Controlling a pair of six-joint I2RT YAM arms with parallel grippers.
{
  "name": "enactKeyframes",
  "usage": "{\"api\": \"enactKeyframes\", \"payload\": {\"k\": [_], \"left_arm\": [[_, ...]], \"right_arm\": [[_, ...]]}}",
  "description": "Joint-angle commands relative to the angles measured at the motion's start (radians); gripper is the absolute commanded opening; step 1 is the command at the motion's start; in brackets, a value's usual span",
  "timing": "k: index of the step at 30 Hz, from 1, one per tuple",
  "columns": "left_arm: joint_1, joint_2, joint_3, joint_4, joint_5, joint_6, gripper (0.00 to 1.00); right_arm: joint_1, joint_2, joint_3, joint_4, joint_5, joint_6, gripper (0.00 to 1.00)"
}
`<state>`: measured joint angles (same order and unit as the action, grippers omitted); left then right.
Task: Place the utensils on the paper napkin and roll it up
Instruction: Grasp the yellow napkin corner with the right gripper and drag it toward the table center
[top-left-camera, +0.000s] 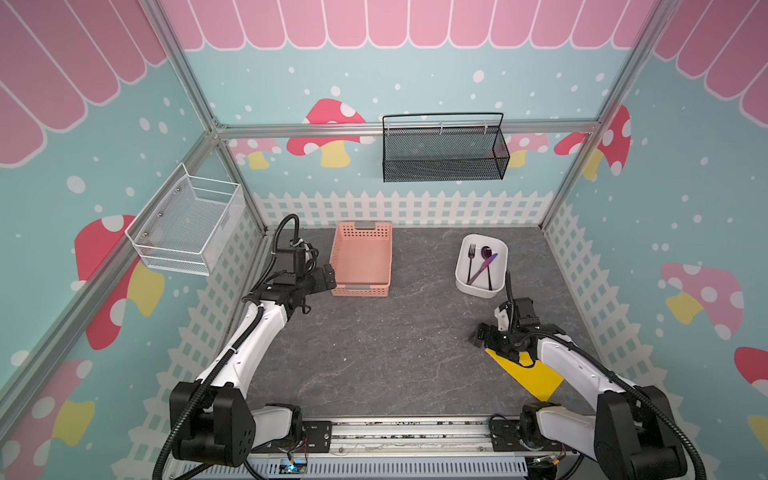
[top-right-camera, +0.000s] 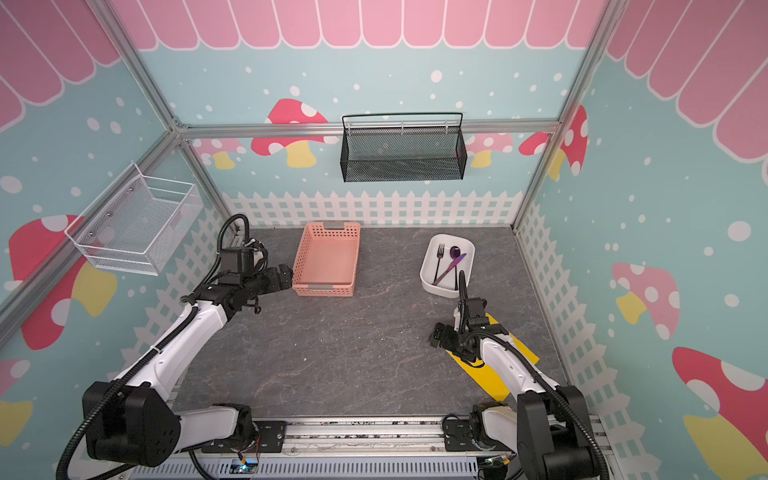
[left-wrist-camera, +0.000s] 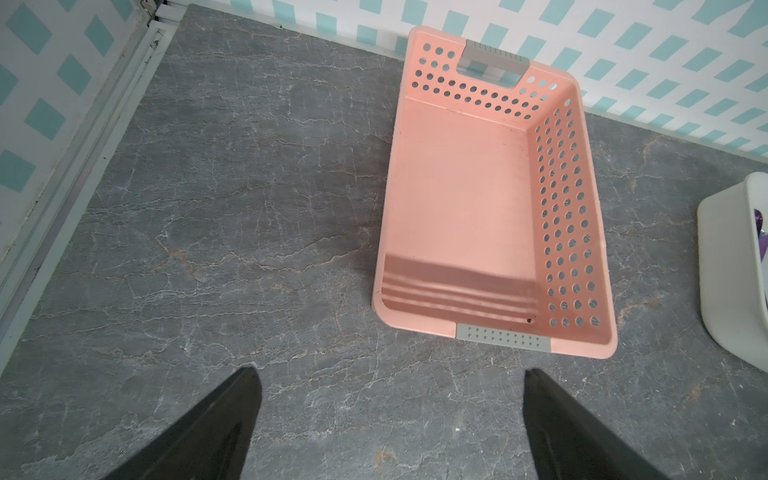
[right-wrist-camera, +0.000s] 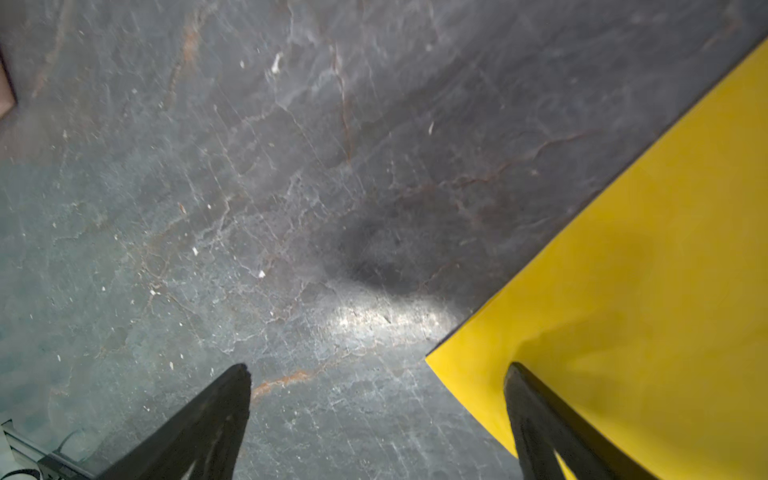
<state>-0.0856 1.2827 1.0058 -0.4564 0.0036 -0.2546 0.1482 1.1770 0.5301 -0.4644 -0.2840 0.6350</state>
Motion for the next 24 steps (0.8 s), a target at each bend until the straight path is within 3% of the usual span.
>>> {"api": "enactKeyframes", "payload": {"k": [1, 12, 24], "left_arm": [[-0.002, -0.015, -0.004, -0.007, -0.007, -0.009, 1.0], [-0.002, -0.01, -0.004, -0.009, 0.007, -0.008, 1.0], [-0.01, -0.009, -0.011, -0.014, 0.014, -0.01, 1.0]], "right_arm": [[0.03, 0.012, -0.01, 0.013, -0.037, 0.042, 0.97], [0.262, 0.187, 0.062, 0.221, -0.095, 0.216, 0.95], [0.508, 0.407, 0.201, 0.501, -0.058, 0.449, 0.94]]}}
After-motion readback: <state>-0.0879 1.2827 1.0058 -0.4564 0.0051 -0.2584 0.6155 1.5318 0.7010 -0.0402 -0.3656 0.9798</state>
